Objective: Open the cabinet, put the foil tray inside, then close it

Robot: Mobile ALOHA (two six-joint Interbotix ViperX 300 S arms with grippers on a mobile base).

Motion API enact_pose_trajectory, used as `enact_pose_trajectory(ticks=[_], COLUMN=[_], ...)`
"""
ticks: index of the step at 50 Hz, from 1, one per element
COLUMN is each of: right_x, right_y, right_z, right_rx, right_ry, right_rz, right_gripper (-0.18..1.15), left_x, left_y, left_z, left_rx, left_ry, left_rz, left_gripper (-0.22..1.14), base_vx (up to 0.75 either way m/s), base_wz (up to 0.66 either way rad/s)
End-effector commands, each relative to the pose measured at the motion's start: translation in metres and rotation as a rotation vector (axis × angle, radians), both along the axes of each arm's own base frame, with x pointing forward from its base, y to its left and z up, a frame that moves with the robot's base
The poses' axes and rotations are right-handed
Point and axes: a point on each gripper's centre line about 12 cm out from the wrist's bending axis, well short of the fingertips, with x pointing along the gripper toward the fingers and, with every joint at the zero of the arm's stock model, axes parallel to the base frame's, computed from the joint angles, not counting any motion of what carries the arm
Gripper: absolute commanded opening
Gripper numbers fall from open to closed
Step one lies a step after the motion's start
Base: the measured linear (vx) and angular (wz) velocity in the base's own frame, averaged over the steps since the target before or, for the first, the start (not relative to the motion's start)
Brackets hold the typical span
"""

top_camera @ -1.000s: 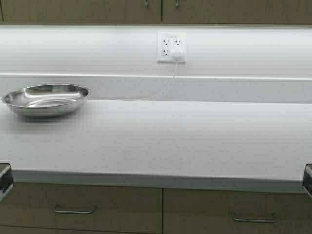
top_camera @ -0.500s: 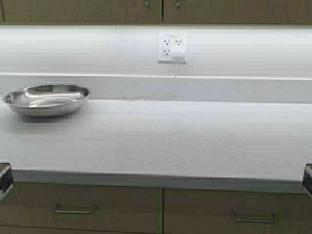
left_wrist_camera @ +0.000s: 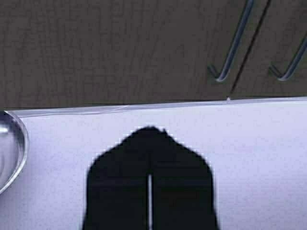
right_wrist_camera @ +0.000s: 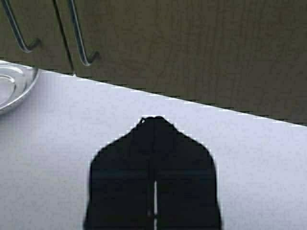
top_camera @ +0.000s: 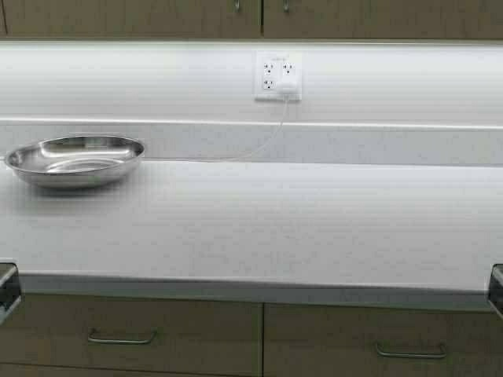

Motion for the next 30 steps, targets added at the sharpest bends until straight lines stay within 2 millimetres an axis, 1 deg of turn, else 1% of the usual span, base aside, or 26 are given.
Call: enact_pose_trajectory(ticks=[1, 21, 30], right_x=[-0.0016, -0.0008, 0.0000], right_y=[-0.0002, 0.0001, 0.0004], right_z=[0.0111, 0.0083, 0.0078], right_rx=[0.013, 0.018, 0.020], right_ry=[-0.031, -0.021, -0.019], right_rz=[0.002, 0.000, 0.000], right_gripper=[0.07, 0.07, 0.07], left_x=[-0.0022, -0.0021, -0.0023], left_y=[0.0001, 0.0001, 0.0002], left_z=[0.0182, 0.0200, 0.0175], left_rx=[-0.016, -0.018, -0.016], left_ry=[-0.045, -0.049, -0.043], left_rz=[-0.002, -0.002, -0.002], left_gripper=[0.04, 0.04, 0.04], base_vx=[0.00, 0.00, 0.00], base_wz=[0.00, 0.00, 0.00])
